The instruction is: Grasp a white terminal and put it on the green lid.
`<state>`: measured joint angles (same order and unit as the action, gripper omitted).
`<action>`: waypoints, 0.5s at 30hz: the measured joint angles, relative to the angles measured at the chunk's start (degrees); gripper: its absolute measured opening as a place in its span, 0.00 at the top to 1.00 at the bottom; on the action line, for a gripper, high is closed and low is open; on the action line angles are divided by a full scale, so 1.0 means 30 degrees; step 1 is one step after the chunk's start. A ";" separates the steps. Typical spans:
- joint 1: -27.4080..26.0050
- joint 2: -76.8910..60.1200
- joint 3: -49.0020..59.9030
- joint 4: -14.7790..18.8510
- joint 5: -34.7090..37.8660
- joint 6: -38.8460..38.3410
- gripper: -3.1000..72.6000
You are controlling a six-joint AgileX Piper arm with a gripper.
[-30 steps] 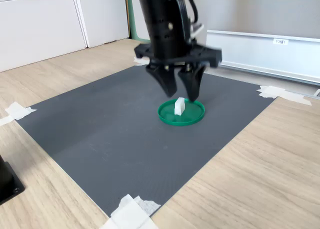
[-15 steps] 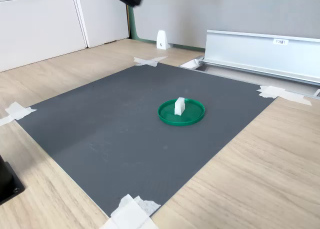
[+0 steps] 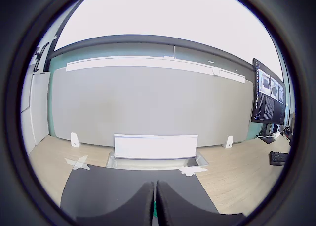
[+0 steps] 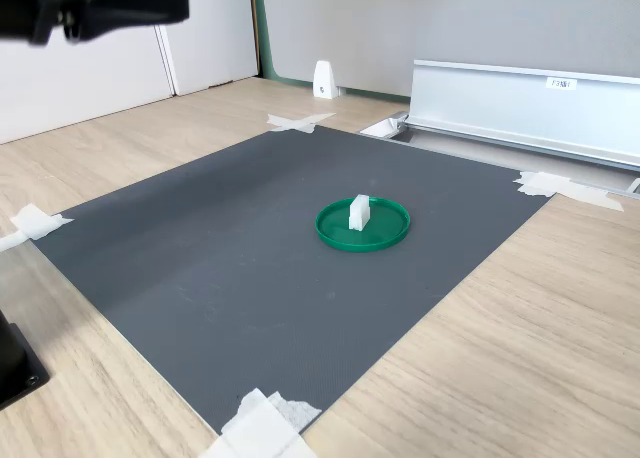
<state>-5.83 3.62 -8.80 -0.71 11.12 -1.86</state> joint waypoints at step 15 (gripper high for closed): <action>0.0000 -0.1411 0.1847 -0.0384 -0.0268 0.0100 0.97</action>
<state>-5.83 -0.61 -3.26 -1.86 10.32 -1.56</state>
